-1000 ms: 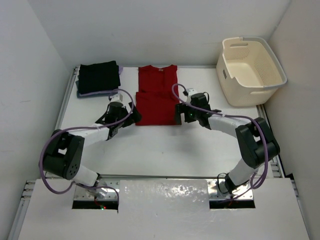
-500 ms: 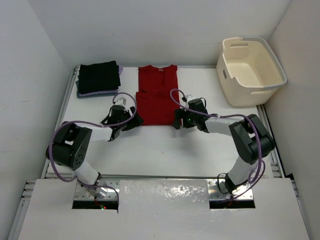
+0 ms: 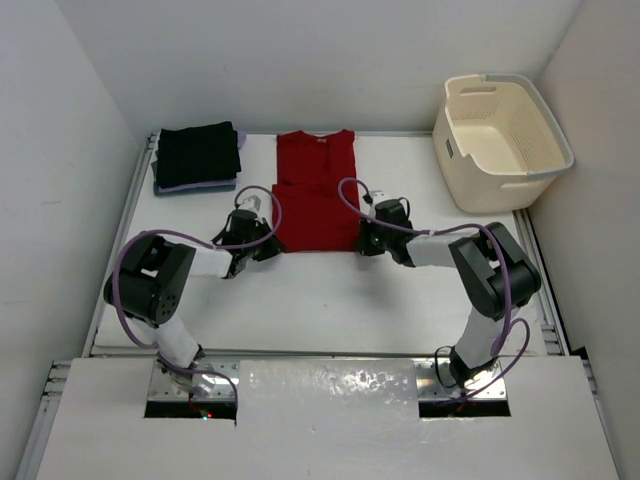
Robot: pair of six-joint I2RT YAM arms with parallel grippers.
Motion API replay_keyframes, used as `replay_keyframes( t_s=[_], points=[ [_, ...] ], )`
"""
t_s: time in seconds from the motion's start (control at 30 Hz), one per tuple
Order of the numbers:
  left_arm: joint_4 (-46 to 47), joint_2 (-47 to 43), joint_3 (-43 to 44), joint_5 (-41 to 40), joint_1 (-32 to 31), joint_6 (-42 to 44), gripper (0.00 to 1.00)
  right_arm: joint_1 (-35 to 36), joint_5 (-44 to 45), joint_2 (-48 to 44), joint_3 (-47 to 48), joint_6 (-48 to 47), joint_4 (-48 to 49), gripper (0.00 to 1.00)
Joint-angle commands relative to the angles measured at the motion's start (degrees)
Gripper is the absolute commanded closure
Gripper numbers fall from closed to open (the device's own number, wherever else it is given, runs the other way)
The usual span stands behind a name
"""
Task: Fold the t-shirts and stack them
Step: Grab one side of the 2/3 rectangular tshirt with both arms
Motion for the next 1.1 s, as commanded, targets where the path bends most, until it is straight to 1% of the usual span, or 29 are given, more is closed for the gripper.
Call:
replay_keyframes(
  t_s=[0.0,0.03,0.13,0.23,0.27,0.3,0.33,0.4,0.43,0.5,0.53,0.67,0.8,0.9,0.97,1.0,1.07],
  points=[
    [0.10,-0.55,0.58,0.86,-0.67,0.62,1.00,-0.12,-0.98,-0.15,-1.18,0.27,3.99,0.96],
    [0.10,-1.51,0.14,1.12,-0.67,0.80,1.00,-0.12,-1.34,-0.41,-1.71,0.10,4.70,1.00],
    [-0.25,-3.88,-1.01,1.74,-1.10,1.15,1.00,-0.12,-1.95,-2.61,-3.64,-0.69,5.07,1.00],
    [-2.44,-8.27,-2.41,2.44,-2.33,1.15,1.00,-0.03,-3.00,-7.08,-6.36,-1.04,3.75,1.00],
    [-3.75,-11.33,-3.55,2.09,-2.86,1.06,1.00,0.06,-3.36,-8.57,-7.41,-0.61,3.74,1.00],
    [-5.07,-12.84,-3.82,1.65,-3.56,1.06,1.00,0.41,-3.97,-11.55,-9.43,-0.52,3.66,1.00],
    [-6.39,-16.34,-4.52,0.87,-4.78,0.89,1.00,0.67,-5.19,-13.14,-10.32,-0.43,2.09,1.00],
    [-10.43,-20.05,-5.22,0.16,-6.54,0.54,1.00,1.99,-5.73,-16.74,-11.99,-0.78,-0.29,1.00],
    [-12.45,-23.89,-6.27,-0.45,-6.90,0.01,1.00,2.78,-5.12,-20.76,-12.52,-1.21,-2.65,1.00],
    [-14.13,-27.78,-6.98,-0.46,-7.60,-0.34,1.00,4.45,-3.63,-24.74,-12.96,-2.18,-5.73,1.00],
    [-15.53,-31.45,-7.33,-0.81,-7.70,-0.52,1.00,4.80,-2.41,-27.98,-12.53,-2.10,-8.27,1.00],
    [-17.82,-37.90,-5.67,-2.56,-7.87,0.10,1.00,4.80,-0.65,-33.37,-10.43,-1.92,-9.88,1.00],
    [-18.27,-38.00,-1.98,-6.25,-7.78,-0.51,1.00,4.80,2.08,-33.20,-5.06,-2.97,-12.68,1.00],
    [-16.95,-33.19,2.31,-8.72,-6.38,-1.13,1.00,4.80,4.19,-30.57,0.21,-4.38,-13.74,1.00],
    [-15.81,-30.45,4.69,-8.46,-4.63,-1.22,1.00,4.63,5.86,-28.29,4.33,-5.61,-14.01,1.00],
    [-15.46,-28.96,5.83,-8.28,-2.71,-1.40,1.00,4.45,8.57,-27.32,5.66,-5.96,-14.71,1.00],
    [-13.88,-24.39,9.70,-6.53,-0.42,-1.22,1.00,3.32,9.56,-24.08,10.31,-6.76,-15.33,1.00]
  ],
)
